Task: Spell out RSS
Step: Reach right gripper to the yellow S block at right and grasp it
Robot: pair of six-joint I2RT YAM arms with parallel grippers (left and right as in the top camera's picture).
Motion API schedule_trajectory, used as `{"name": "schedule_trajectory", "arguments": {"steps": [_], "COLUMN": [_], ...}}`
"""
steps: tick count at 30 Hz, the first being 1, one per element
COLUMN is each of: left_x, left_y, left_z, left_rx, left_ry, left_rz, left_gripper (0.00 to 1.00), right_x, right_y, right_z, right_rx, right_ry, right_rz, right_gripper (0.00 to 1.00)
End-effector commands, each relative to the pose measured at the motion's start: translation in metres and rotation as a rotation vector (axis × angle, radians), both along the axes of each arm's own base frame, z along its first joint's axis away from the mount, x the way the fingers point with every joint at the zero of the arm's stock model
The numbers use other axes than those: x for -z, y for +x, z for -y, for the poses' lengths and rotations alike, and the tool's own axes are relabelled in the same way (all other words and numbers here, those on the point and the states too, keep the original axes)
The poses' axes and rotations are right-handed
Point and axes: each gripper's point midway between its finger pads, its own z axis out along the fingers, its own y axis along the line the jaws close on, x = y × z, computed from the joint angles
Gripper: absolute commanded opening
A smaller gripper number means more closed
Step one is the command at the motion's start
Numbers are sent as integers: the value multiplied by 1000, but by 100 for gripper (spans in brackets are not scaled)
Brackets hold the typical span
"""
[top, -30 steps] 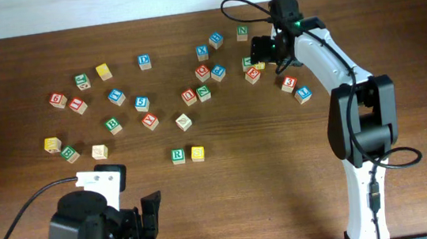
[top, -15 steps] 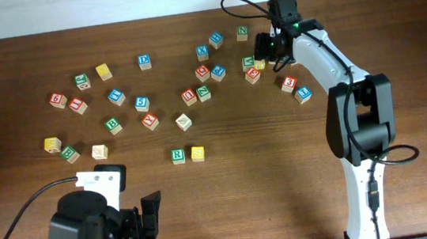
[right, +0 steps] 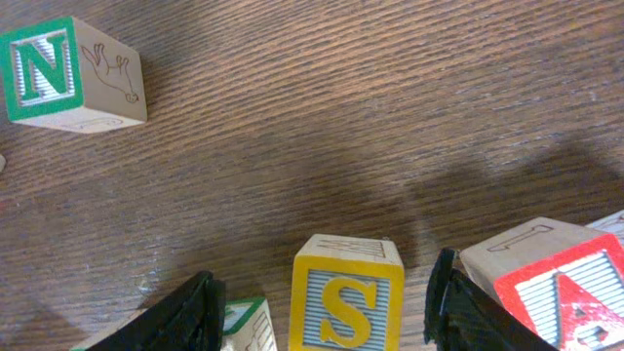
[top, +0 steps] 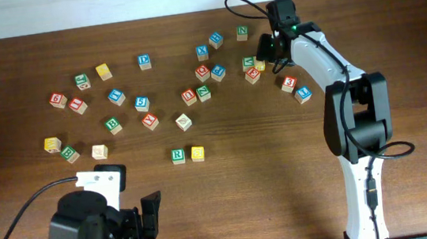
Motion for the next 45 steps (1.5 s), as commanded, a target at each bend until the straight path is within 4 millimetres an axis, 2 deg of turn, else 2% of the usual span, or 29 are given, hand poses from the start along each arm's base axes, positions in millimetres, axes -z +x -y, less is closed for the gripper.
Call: {"name": "schedule_trajectory", "arguments": {"steps": [1,4,12,16,18,27,30,35,40,42,45], "left_x": [0,0,0,0,0,0,0,0,0,0,0], "left_y": [0,0,0,0,0,0,0,0,0,0,0], "left_z": [1,1,1,1,1,1,1,1,1,1,1], "left_rx": [9,9,9,9,9,9,9,9,9,9,9], "left_ry": [0,0,0,0,0,0,0,0,0,0,0], "left_rz": [1,1,1,1,1,1,1,1,1,1,1], "left_gripper": [100,100,99,99,99,99,99,99,99,99,99], "right_x": [6,6,23,23,23,26,25,24,8,-5,-41], "right_y": [4,4,0,0,0,-4,-3,-1,5,8,15], "right_z": [7,7,8,8,8,9,9,9,7,6,5], "right_rx": [29,30,75,76,76,84,84,84,82,81,81], "right_ry": [-23,-26,-7,-7,-8,-11,-10,-8,-3,-1,2], "right_rz": [-1,0,-35,-34,-35,-52,-48,-44,-30,-25,-5], "right_gripper": [54,49,49,48,44,43,35,29,23,21,15]}}
